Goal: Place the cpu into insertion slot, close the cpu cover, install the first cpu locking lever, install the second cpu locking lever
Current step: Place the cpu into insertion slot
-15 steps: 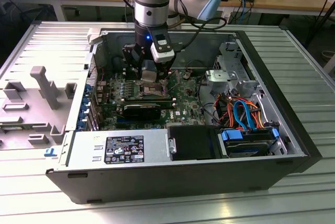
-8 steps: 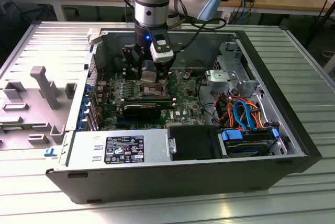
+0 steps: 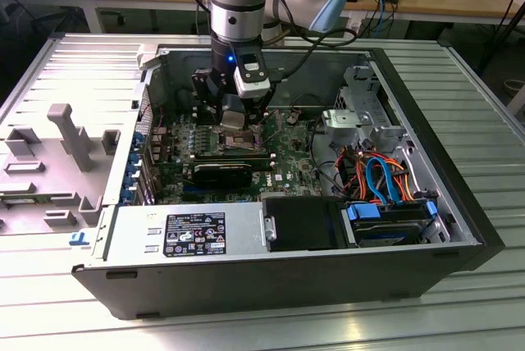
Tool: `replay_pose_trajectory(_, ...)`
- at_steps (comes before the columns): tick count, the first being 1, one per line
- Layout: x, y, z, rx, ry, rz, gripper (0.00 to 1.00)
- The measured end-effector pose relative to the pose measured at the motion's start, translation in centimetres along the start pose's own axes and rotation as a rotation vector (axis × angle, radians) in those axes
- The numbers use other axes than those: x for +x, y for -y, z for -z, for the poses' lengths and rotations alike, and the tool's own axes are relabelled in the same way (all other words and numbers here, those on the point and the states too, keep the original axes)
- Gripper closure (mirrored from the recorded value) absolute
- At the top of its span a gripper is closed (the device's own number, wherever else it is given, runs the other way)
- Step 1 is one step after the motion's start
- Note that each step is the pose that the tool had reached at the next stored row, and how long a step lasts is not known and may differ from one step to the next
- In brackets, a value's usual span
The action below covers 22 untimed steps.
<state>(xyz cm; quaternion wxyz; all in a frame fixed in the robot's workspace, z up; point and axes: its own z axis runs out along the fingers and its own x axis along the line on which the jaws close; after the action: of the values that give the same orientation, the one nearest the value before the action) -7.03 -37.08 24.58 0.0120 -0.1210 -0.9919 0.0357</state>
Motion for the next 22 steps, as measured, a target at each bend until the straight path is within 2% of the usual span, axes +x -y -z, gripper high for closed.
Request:
replay_pose_trajectory(10, -0.01, -0.01, -0.02, 0.001, -0.0004, -0.011, 0.45)
replay_pose_trajectory(22, 0.0, 0.0, -0.11, 0.0202, -0.001, -0.086, 0.45)
